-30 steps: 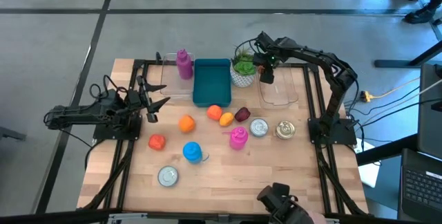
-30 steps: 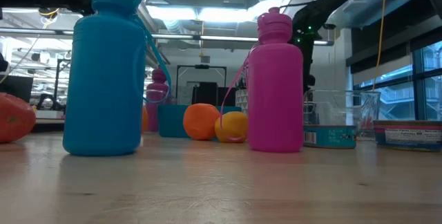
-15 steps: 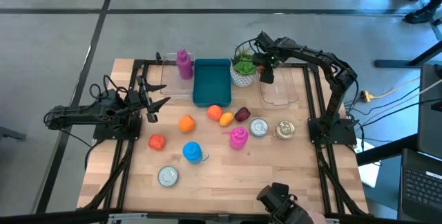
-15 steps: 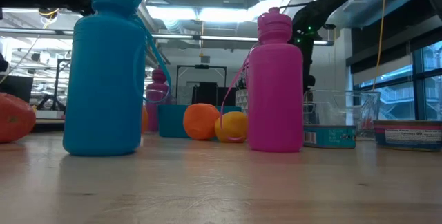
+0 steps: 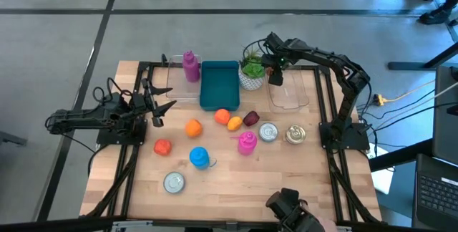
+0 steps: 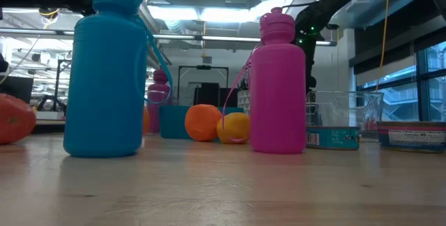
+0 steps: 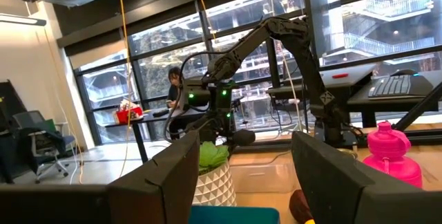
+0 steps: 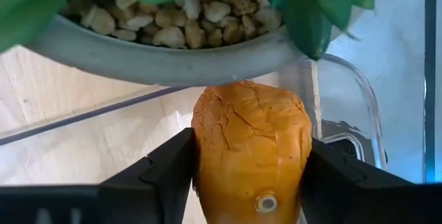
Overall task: Pick & Place Food Item
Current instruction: Put the left mango into the right transparent bin, then put the pink water bottle into the left transparent bin
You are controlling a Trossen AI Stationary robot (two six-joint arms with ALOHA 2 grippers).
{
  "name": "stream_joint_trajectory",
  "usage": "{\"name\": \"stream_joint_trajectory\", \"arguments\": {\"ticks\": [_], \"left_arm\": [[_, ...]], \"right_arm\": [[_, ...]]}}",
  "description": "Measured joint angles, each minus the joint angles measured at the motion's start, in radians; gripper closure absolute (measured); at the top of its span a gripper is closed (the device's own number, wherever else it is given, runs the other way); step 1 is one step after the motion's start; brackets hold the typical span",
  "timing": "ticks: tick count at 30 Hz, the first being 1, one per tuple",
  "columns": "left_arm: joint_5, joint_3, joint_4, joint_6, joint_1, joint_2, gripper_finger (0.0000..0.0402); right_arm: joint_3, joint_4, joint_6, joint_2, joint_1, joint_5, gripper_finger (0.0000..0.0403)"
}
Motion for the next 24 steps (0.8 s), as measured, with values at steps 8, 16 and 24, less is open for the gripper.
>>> {"name": "stream_joint_trajectory", "arguments": {"ticks": [8,16,24], "left_arm": [[0.029,0.0,0.0,-0.006,0.0,0.0,0.0183],[0.045,0.0,0.0,-0.005,0.0,0.0,0.0183],[0.045,0.0,0.0,-0.005,0.0,0.0,0.0183]], "right_arm": [[0.0,0.0,0.004,0.0,0.0,0.0,0.0165],[0.0,0.0,0.007,0.0,0.0,0.03,0.013],[0.0,-0.001,0.014,0.0,0.0,0.078,0.0124]]}}
